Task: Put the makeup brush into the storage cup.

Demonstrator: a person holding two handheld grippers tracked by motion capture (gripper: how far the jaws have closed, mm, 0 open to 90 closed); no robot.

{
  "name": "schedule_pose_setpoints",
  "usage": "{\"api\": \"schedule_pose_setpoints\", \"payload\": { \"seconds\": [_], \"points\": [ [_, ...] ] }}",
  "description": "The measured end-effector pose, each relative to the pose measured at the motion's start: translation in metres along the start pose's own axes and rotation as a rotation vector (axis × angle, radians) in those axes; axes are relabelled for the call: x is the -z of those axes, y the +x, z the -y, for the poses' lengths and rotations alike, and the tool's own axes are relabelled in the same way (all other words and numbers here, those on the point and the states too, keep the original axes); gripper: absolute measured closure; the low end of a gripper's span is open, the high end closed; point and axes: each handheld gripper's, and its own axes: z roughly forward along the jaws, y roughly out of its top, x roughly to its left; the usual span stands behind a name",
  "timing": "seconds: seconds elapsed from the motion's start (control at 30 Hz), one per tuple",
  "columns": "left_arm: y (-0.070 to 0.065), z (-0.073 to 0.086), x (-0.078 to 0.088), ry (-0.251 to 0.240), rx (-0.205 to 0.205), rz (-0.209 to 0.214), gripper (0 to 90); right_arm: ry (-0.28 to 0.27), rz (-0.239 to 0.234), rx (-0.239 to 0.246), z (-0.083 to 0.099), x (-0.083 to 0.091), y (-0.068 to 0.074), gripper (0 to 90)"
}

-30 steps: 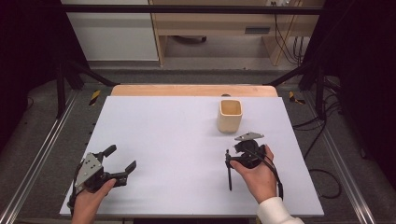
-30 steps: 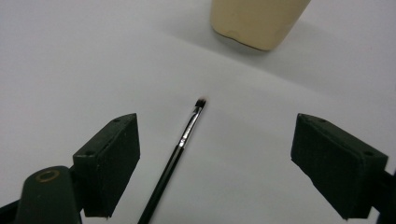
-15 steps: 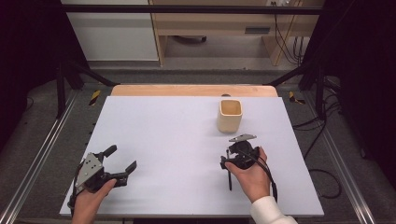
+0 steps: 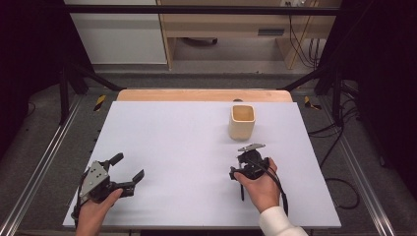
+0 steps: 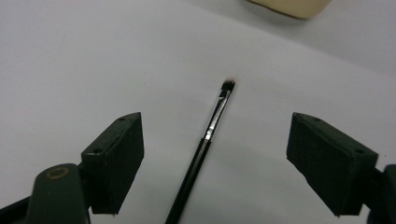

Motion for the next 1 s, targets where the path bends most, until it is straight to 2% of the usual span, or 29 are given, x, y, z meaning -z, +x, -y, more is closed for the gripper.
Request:
{"api": "schedule_pose_setpoints", "payload": {
  "seconds": [0.27, 0.5, 0.73, 1.0],
  "points": [
    [0.000, 0.000, 0.000, 0.000, -0.001, 0.001, 5.3, 0.027, 0.007, -0.009, 0.002, -0.007, 0.002, 27.0],
    [0.000, 0.000, 0.000, 0.002, -0.002, 0.001, 5.4, 0.044, 0.003, -0.017, 0.004, -0.012, 0.002, 31.3],
    [0.000, 0.000, -0.001, 0.002, -0.003, 0.002, 5.6, 0.059, -0.008, -0.030, 0.005, -0.015, 0.003, 40.7],
    [0.000, 0.000, -0.001, 0.003, -0.002, 0.003, 5.7, 0.072, -0.015, -0.046, 0.005, -0.017, 0.003, 46.3]
  ]
}}
